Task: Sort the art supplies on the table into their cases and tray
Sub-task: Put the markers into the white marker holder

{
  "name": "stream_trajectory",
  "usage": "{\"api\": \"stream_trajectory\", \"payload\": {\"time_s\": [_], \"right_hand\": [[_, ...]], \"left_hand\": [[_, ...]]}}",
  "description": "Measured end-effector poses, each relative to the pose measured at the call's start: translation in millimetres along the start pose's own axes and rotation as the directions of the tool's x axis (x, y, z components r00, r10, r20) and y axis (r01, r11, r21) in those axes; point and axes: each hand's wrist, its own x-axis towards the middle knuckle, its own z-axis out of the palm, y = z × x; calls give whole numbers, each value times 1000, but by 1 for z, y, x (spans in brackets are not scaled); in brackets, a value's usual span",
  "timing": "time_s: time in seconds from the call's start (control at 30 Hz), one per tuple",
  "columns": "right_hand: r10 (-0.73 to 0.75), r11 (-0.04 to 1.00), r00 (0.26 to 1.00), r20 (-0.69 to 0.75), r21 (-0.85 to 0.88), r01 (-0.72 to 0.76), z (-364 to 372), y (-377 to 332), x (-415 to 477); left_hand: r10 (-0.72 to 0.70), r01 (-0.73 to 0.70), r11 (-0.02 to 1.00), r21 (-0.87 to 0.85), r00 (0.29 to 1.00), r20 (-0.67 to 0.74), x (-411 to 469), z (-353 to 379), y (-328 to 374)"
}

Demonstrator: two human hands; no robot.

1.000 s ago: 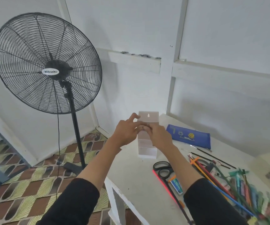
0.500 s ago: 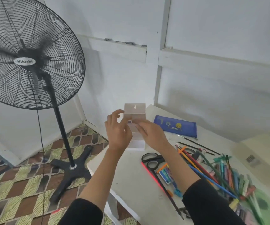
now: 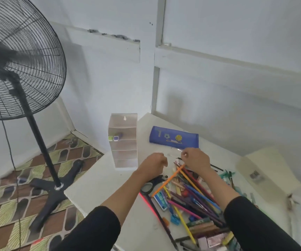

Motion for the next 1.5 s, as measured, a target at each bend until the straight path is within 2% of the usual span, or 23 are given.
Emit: {"api": "stream_trajectory", "payload": {"time_s": [0.13, 0.23, 0.43, 0.57, 0.77, 0.83, 0.97, 1.13, 1.2, 1.4, 1.5], "right_hand": [[17, 1000, 991, 129, -18, -15, 6, 2, 17], [37, 999, 992, 122, 3, -37, 14, -4, 24], [72, 997, 994, 77, -14, -71, 27, -12, 25], [97, 990, 993, 69, 92, -103, 32, -9, 22], [164, 945, 986, 1, 288, -158, 24, -9, 18], [169, 934, 985, -36, 326, -149, 16, -12, 18], [141, 923, 985, -102, 373, -93, 0, -15, 13], [146, 908, 981, -130, 412, -80, -14, -13, 4], [150, 900, 978, -142, 430, -76, -17, -11, -1], [141, 783, 961, -238, 621, 39, -29, -15, -17], [146, 718, 953, -266, 691, 83, -40, -21, -23]], "left_hand": [[-20, 26, 998, -52, 994, 104, 23, 15, -2], [34, -21, 997, -79, 985, 172, 34, 22, -6], [28, -1, 972, -233, 993, 115, 38, 33, -19], [15, 12, 950, -313, 997, 82, 35, 38, -21], [88, -8, 922, -387, 978, 189, 36, 16, -25], [66, 40, 904, -425, 971, 231, 34, 5, -25], [-23, 162, 750, -641, 975, 220, 22, -11, -21], [-124, 145, 502, -853, 988, 95, 13, -21, -3], [-105, 113, 451, -885, 992, 73, 10, -23, 5], [-72, 0, 584, -812, 996, -52, 0, -43, 27], [-79, -85, 650, -755, 981, -178, -4, -56, 38]]}}
